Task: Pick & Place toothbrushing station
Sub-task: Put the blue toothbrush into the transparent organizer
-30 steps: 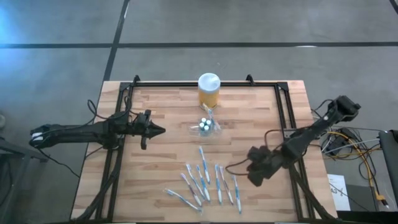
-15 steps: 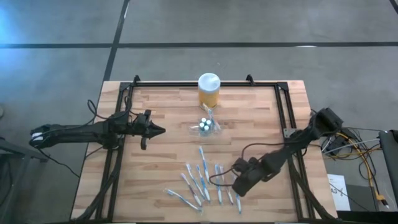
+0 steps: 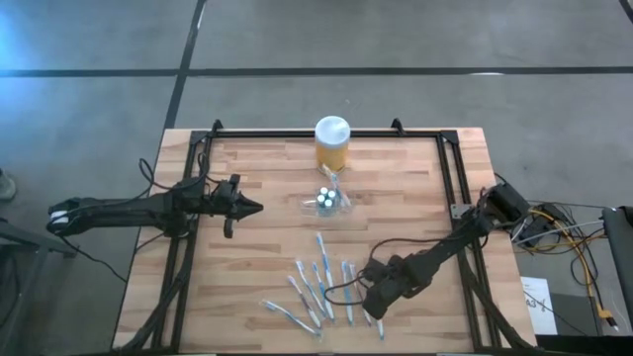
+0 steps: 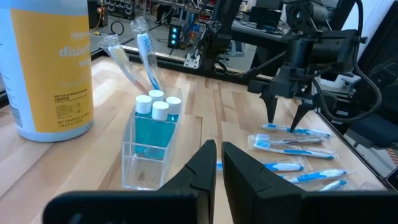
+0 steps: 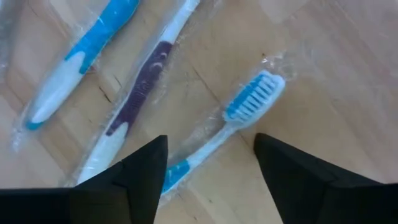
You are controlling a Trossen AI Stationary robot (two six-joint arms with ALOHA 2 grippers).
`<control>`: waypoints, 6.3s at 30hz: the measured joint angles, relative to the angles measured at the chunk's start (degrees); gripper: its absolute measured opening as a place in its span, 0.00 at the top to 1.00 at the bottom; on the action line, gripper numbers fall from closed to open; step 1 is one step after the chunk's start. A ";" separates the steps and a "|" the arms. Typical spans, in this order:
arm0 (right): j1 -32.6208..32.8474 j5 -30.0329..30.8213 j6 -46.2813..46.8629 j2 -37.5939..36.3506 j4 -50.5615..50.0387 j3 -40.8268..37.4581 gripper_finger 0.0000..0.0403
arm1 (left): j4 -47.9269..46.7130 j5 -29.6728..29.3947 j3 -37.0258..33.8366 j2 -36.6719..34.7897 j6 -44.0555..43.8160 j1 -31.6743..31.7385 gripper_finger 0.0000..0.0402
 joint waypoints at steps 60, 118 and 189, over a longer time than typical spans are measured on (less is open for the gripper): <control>-21.43 14.11 -75.77 -19.32 80.86 -23.04 0.98 | 15.74 0.66 0.52 9.62 -3.38 -4.33 0.68; -23.11 13.23 -81.52 -8.57 80.83 -10.51 0.98 | 22.62 -1.78 28.44 48.06 6.07 -12.35 0.84; -18.46 19.44 -72.87 -67.76 71.42 -57.64 0.98 | 20.24 -22.98 8.86 8.53 9.38 -7.73 0.95</control>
